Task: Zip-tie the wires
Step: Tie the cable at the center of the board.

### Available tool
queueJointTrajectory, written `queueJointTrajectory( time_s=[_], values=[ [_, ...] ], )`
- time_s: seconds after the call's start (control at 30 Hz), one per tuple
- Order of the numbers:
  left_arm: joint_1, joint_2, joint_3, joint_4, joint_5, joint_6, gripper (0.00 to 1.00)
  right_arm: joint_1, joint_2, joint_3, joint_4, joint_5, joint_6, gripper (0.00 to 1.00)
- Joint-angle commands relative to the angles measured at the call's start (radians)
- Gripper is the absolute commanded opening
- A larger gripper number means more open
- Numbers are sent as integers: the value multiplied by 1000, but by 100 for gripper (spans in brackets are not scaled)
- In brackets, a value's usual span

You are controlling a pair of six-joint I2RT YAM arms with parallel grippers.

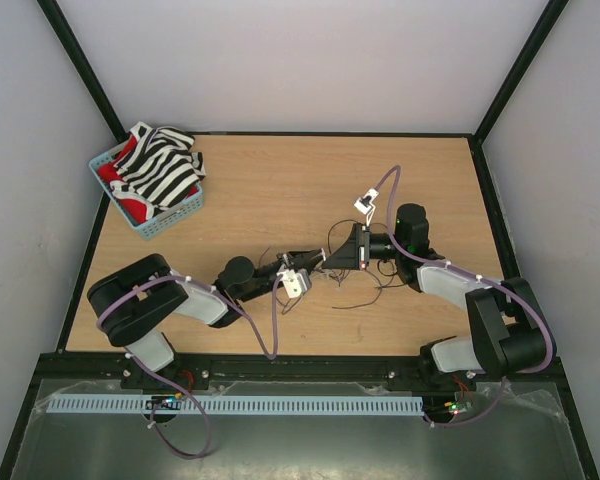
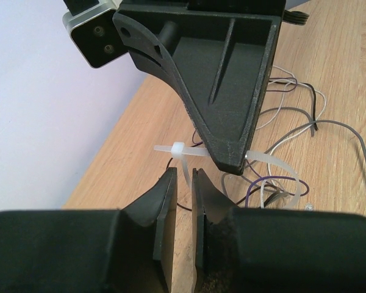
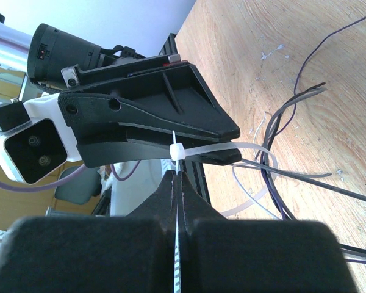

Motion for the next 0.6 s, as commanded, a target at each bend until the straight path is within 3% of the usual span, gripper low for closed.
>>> queueJointTrajectory(
  time_s=[0.0, 0.37, 0.57],
  values=[
    [-8, -29, 19, 35, 6, -3, 17, -5, -10, -11, 46, -9, -3, 0],
    [-10, -41, 25, 35, -1, 1, 17, -5, -11, -13, 46, -9, -3, 0],
    [-10, -51, 28, 35, -10, 7, 6, -5, -7, -12, 47, -9, 0, 0]
  ],
)
